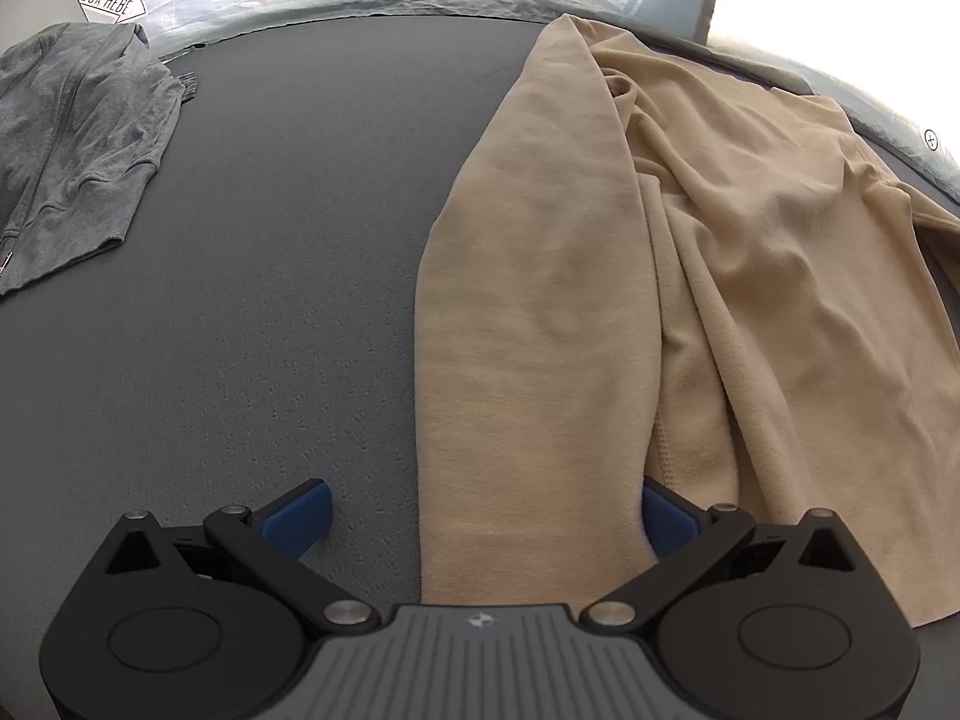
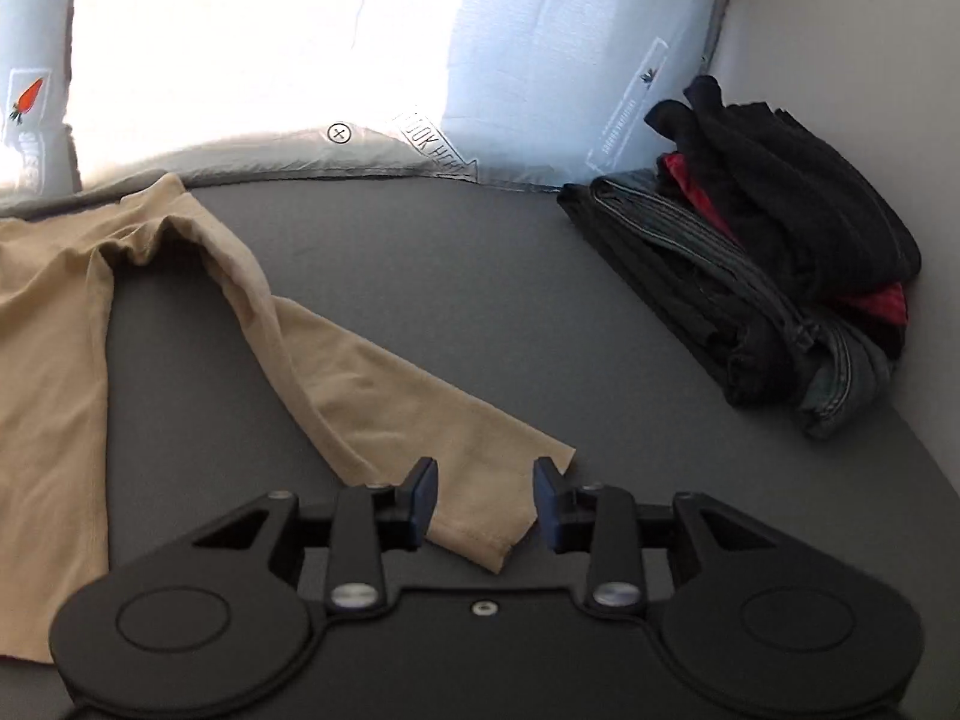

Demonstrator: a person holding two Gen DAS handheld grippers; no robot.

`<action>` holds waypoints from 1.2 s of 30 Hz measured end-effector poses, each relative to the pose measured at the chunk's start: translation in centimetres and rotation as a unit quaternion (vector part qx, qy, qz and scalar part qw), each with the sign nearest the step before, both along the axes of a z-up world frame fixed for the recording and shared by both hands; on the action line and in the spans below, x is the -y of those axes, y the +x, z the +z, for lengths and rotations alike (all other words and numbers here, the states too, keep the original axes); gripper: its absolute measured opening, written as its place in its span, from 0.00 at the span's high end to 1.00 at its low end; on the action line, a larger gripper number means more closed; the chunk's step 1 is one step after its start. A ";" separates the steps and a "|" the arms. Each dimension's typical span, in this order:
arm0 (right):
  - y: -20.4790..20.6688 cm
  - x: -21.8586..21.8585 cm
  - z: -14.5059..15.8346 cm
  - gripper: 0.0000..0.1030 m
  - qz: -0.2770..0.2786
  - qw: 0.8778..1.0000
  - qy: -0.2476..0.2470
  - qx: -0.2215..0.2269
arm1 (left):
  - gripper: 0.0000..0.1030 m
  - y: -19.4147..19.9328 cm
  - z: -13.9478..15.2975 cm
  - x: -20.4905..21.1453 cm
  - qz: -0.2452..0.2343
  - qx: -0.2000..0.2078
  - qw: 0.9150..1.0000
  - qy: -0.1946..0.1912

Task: Fold clothes
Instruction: 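Grasp a sleeve cuff with the right tool and pull it straight outward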

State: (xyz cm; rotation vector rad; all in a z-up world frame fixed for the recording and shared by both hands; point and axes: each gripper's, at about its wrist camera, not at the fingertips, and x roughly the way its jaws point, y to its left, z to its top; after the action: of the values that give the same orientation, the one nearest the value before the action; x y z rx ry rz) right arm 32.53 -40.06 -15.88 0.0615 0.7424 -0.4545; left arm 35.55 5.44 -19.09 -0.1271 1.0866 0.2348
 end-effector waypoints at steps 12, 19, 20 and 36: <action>2.7 4.3 -2.6 0.87 -0.004 0.997 0.080 -0.001 | 0.00 -0.2 -0.1 0.1 0.003 0.004 1.000 0.002; 3.6 5.4 -1.2 0.98 -0.003 1.000 -0.030 0.009 | 0.00 -0.1 -0.1 0.2 0.005 0.000 1.000 0.002; 3.5 6.0 -1.1 0.98 -0.014 0.999 -0.036 0.011 | 0.00 -0.1 -0.1 0.2 0.005 0.000 1.000 0.002; 1.6 3.7 -2.3 0.64 -0.062 0.997 -0.016 -0.031 | 0.00 -0.1 -0.1 0.0 0.007 -0.007 1.000 0.001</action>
State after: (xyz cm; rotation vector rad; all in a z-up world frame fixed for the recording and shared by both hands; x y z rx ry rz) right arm 34.17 -43.75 -18.23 0.0638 0.7945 -0.5890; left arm 35.40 5.49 -19.16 -0.1314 1.0997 0.2508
